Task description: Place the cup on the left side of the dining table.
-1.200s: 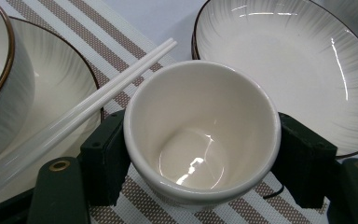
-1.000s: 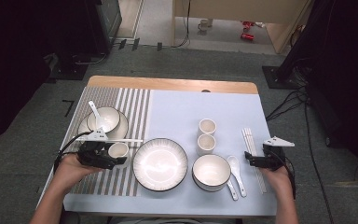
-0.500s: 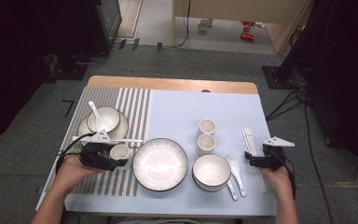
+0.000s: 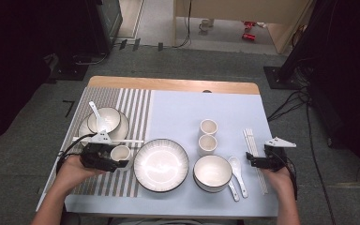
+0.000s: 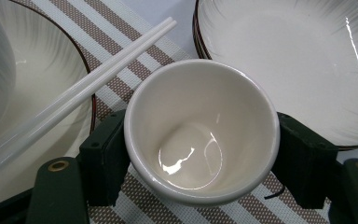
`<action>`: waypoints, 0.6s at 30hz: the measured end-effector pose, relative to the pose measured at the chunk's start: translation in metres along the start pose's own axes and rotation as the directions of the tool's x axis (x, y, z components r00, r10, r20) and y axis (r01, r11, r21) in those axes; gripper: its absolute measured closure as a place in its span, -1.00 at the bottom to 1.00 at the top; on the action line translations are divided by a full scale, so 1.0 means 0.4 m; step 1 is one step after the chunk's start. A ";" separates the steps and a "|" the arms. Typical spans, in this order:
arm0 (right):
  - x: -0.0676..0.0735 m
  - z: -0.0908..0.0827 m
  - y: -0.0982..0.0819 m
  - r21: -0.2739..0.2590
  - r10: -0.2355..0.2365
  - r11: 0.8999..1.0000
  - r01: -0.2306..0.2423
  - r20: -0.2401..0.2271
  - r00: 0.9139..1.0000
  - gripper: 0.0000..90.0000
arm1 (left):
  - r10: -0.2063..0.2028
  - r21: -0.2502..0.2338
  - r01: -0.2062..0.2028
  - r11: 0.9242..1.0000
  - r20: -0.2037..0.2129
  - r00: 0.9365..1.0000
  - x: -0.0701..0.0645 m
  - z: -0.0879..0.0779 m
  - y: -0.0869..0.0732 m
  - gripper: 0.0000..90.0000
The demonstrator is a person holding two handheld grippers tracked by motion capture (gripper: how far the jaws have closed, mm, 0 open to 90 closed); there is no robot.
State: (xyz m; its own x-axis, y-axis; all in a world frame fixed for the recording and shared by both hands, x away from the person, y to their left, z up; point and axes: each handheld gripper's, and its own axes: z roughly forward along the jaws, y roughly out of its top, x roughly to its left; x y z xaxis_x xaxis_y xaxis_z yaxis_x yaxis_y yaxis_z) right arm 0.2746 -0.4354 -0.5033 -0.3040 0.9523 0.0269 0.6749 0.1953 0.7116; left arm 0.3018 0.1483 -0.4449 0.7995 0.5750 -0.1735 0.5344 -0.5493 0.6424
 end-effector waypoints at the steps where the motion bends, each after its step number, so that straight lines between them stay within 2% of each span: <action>1: 0.000 0.000 0.000 0.000 0.000 1.000 0.000 0.000 1.000 -0.75 | 0.001 0.001 -0.001 1.000 0.000 1.000 0.000 0.000 0.000 -0.40; 7: 0.000 0.000 0.000 0.000 0.000 1.000 0.000 0.000 1.000 -0.75 | 0.003 0.010 -0.003 1.000 0.002 1.000 -0.003 0.001 0.002 -0.41; 18: 0.000 0.000 0.000 0.000 -0.001 1.000 0.001 0.000 1.000 -0.75 | 0.035 0.018 -0.035 0.999 0.009 0.999 -0.013 0.000 0.006 -0.44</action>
State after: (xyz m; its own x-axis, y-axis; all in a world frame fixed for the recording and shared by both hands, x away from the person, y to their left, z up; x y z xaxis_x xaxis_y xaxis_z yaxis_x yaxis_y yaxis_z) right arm 0.2746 -0.4355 -0.5032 -0.3045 0.9521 0.0263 0.6750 0.1962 0.7112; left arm 0.2989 0.1440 -0.4424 0.8202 0.5499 -0.1578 0.5108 -0.5798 0.6348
